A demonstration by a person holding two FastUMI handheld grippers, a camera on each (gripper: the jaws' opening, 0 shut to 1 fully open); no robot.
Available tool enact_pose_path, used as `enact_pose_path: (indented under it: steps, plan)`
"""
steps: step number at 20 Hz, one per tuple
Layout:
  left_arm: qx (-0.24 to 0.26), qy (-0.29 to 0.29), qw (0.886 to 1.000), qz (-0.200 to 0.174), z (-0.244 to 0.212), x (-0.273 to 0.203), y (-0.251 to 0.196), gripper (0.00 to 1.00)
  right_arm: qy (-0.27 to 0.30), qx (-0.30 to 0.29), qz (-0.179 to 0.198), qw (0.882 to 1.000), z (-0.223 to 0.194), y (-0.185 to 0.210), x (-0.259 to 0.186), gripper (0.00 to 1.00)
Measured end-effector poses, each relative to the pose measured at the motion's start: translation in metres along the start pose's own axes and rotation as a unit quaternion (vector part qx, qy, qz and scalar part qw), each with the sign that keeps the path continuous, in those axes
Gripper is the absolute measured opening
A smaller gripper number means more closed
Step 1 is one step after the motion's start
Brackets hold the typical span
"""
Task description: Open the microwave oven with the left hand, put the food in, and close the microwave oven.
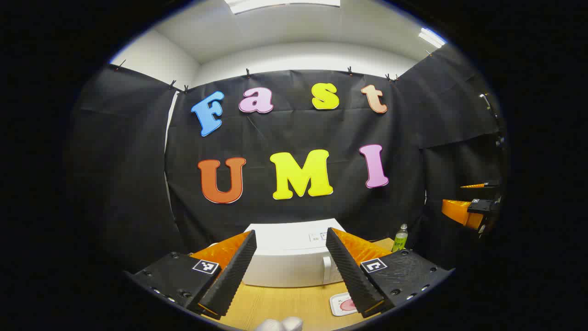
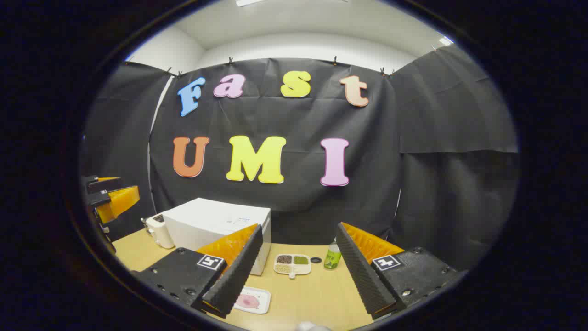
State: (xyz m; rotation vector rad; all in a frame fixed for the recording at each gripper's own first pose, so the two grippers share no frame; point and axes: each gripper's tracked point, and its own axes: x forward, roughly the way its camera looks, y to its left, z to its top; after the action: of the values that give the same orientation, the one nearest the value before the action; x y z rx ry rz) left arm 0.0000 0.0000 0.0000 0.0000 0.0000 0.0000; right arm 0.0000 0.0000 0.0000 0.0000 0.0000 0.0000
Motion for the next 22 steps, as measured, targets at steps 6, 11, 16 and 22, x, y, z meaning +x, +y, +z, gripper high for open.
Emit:
enact_pose_path:
  steps: [6,11,16,22]
  plan:
    - [0.009,0.000,1.000,-0.006,-0.006,0.027,-0.038,0.96,-0.011,-0.007,0.007,1.000,0.003,-0.027,0.032,0.96]
    - [0.015,0.006,1.000,0.019,-0.014,0.045,-0.054,0.96,0.009,0.021,0.052,0.998,-0.020,-0.024,0.052,1.00]
    - [0.002,0.026,1.000,-0.008,-0.032,0.046,-0.061,0.96,0.008,0.049,0.020,0.999,-0.028,-0.030,0.046,1.00]
    - [0.006,0.021,1.000,-0.006,-0.042,0.046,-0.051,1.00,0.016,0.034,0.002,0.999,-0.040,-0.029,0.031,0.96]
